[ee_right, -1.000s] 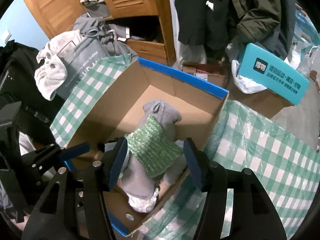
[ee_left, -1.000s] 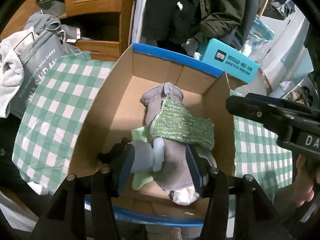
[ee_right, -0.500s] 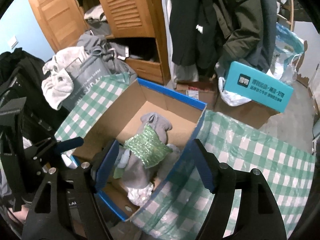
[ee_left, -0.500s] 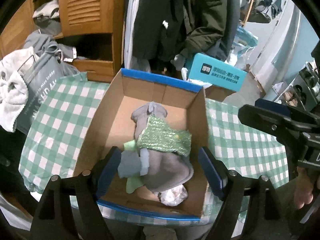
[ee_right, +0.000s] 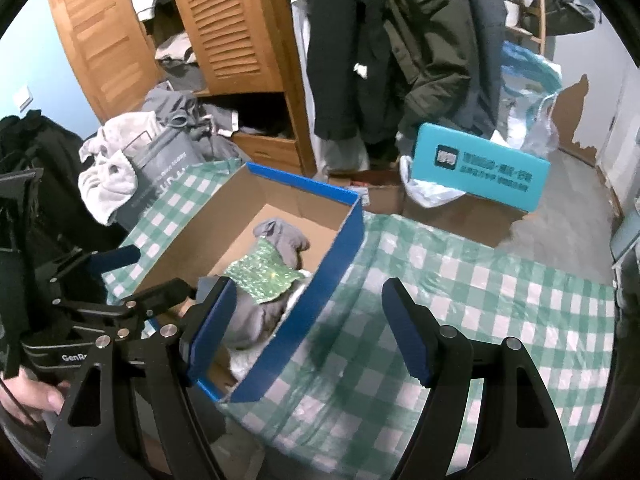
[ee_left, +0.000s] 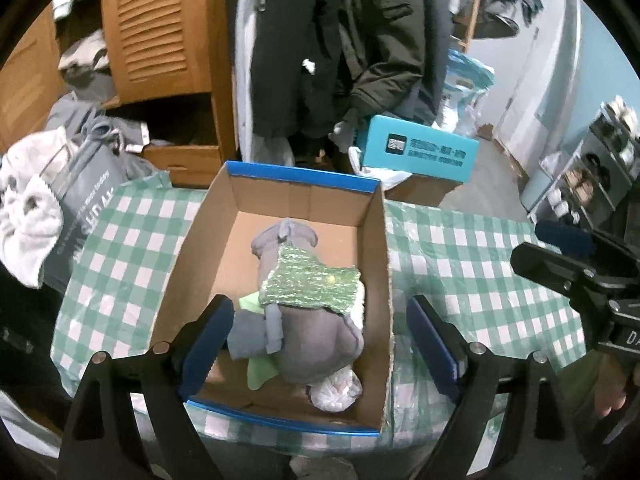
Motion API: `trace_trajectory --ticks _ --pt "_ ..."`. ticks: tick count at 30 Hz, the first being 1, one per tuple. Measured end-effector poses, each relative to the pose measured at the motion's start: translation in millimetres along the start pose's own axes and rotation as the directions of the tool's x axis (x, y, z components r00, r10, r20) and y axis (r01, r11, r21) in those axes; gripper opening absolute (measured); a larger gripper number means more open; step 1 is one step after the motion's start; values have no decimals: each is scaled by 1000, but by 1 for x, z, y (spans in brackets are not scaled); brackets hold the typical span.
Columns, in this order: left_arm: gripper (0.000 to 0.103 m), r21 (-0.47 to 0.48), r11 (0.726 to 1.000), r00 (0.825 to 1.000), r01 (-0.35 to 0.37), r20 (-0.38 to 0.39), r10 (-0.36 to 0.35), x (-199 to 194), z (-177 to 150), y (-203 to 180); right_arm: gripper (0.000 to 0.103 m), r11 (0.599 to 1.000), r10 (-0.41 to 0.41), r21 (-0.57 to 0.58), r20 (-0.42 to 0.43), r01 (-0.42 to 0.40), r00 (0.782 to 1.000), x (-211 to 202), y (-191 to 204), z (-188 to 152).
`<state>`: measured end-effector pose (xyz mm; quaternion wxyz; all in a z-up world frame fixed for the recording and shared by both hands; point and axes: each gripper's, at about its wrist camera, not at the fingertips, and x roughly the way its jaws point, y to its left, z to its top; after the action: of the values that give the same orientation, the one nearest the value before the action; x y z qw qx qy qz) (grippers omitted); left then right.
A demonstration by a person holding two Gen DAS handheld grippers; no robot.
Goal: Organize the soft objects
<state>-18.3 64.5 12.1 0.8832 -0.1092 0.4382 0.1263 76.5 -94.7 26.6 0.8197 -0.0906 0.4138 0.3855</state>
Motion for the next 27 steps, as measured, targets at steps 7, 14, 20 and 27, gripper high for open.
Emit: trace_trajectory --ticks 7,14,20,27 --pt "93 49 999 1000 -5 24 4 -9 3 -20 75 999 -14 30 15 13 1000 -5 -20 -14" --pt "93 37 999 999 10 34 -12 -9 6 -25 75 998 -41 47 21 40 999 -10 -34 -20" --pt "93 15 1000 999 24 36 -25 -9 7 -24 75 998 -40 59 15 39 999 -11 -41 -23" --pt "93 12 999 999 47 17 -47 -5 6 -25 75 997 -39 61 8 38 999 -9 -42 -26"
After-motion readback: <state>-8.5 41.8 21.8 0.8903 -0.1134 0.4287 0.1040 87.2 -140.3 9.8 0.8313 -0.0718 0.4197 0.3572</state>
